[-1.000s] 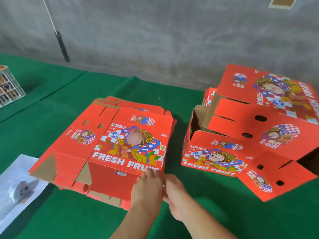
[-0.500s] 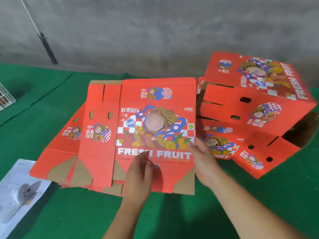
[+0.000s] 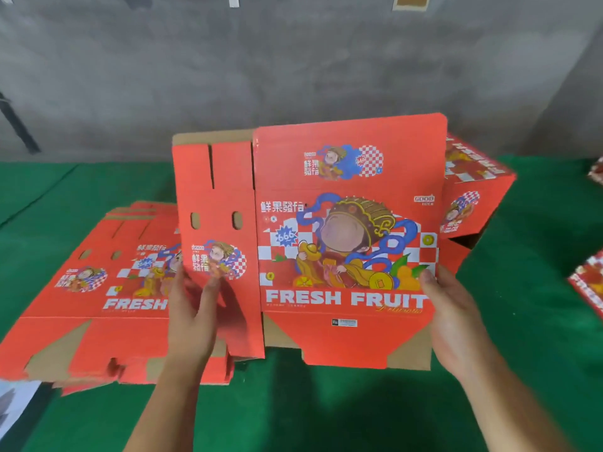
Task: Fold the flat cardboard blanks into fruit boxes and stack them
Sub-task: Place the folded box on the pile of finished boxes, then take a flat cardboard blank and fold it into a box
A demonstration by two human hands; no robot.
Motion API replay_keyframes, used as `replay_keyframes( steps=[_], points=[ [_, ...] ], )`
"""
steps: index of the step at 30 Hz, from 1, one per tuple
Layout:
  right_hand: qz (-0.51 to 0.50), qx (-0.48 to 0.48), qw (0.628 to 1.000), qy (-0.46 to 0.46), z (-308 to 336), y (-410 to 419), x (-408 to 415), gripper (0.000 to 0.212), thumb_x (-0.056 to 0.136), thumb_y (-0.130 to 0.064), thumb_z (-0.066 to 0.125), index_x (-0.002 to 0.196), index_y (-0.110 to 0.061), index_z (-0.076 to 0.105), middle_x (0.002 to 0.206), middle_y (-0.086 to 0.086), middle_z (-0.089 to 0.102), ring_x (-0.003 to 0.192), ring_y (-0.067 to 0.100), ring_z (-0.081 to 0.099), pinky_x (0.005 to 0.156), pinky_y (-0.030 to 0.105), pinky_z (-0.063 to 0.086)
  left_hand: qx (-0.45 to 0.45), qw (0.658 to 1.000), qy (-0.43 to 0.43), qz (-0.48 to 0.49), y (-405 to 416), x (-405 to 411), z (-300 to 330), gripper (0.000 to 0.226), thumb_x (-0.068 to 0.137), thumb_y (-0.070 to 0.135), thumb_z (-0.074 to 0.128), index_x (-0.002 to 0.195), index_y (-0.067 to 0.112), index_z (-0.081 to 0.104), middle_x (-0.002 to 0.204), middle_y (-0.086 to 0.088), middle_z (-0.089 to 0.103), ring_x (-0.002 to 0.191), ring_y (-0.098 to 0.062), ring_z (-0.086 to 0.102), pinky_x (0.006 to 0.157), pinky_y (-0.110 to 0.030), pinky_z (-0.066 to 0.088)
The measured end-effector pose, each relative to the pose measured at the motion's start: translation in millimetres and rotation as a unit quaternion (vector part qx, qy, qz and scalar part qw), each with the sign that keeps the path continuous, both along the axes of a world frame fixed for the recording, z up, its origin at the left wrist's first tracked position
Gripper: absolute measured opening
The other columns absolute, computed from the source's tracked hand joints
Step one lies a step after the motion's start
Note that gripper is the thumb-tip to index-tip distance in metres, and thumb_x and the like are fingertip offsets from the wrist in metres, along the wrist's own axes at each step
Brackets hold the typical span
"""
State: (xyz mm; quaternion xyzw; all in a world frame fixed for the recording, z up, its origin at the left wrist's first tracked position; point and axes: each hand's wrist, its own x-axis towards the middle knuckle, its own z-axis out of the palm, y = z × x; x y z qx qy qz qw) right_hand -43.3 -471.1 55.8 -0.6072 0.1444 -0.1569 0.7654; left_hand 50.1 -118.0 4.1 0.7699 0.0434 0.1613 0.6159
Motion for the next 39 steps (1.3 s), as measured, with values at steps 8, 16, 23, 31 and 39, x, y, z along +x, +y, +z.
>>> replay_keyframes(
  steps=[8, 16, 23, 31, 39],
  points=[
    [-0.072, -0.035, 0.996, 0.035, -7, -30, -30, 0.022, 0.098, -0.035, 0.061, 0.115, -0.03, 0.073, 0.111, 0.008, 0.078, 0.104, 0.034, 0.074, 0.096, 0.055, 0.054, -0.131, 0.986, 0.079, -0.062, -42, -22, 0, 0.04, 0.074, 0.076, 0.062, 0.11, 0.059, 0.057, 0.117, 0.022, 0.064, 0.114, 0.001, 0.058, 0.093, -0.03, 0.043],
    [0.001, -0.131, 0.991, 0.022, -17, -27, -62, 0.031, 0.1, -0.041, 0.062, 0.13, -0.047, 0.059, 0.125, -0.012, 0.072, 0.11, 0.008, 0.071, 0.084, 0.024, 0.056, -0.174, 0.95, 0.11, -0.237, -96, -49, 3, 0.046, 0.103, 0.066, 0.04, 0.123, 0.034, 0.065, 0.125, -0.007, 0.071, 0.12, -0.033, 0.066, 0.098, -0.056, 0.054],
    [0.003, -0.062, 0.995, 0.077, -29, -32, -90, 0.036, 0.093, -0.046, 0.061, 0.129, -0.047, 0.057, 0.127, -0.01, 0.071, 0.113, 0.011, 0.071, 0.081, 0.026, 0.056, -0.111, 0.953, 0.079, -0.272, -118, -59, 4, 0.069, 0.097, 0.079, 0.026, 0.151, 0.039, 0.043, 0.145, 0.003, 0.06, 0.136, -0.021, 0.055, 0.109, -0.053, 0.045],
    [-0.031, -0.098, 0.986, 0.132, -43, -28, -88, 0.034, 0.103, -0.03, 0.062, 0.135, -0.042, 0.056, 0.116, -0.008, 0.076, 0.102, 0.016, 0.075, 0.084, 0.042, 0.063, -0.139, 0.887, 0.378, -0.225, -129, -60, 8, 0.087, 0.089, 0.088, 0.021, 0.103, 0.026, 0.08, 0.102, -0.006, 0.08, 0.096, -0.028, 0.076, 0.086, -0.051, 0.056],
    [-0.035, 0.126, 0.977, 0.17, -34, -62, -69, 0.077, 0.088, -0.086, 0.036, 0.136, -0.028, 0.053, 0.127, 0.007, 0.072, 0.116, 0.024, 0.065, 0.102, 0.048, 0.039, -0.223, 0.906, 0.212, -0.291, -131, -44, 14, 0.029, 0.105, 0.016, 0.054, 0.13, 0.03, 0.06, 0.122, -0.007, 0.073, 0.106, -0.03, 0.073, 0.083, -0.052, 0.058]
  ],
)
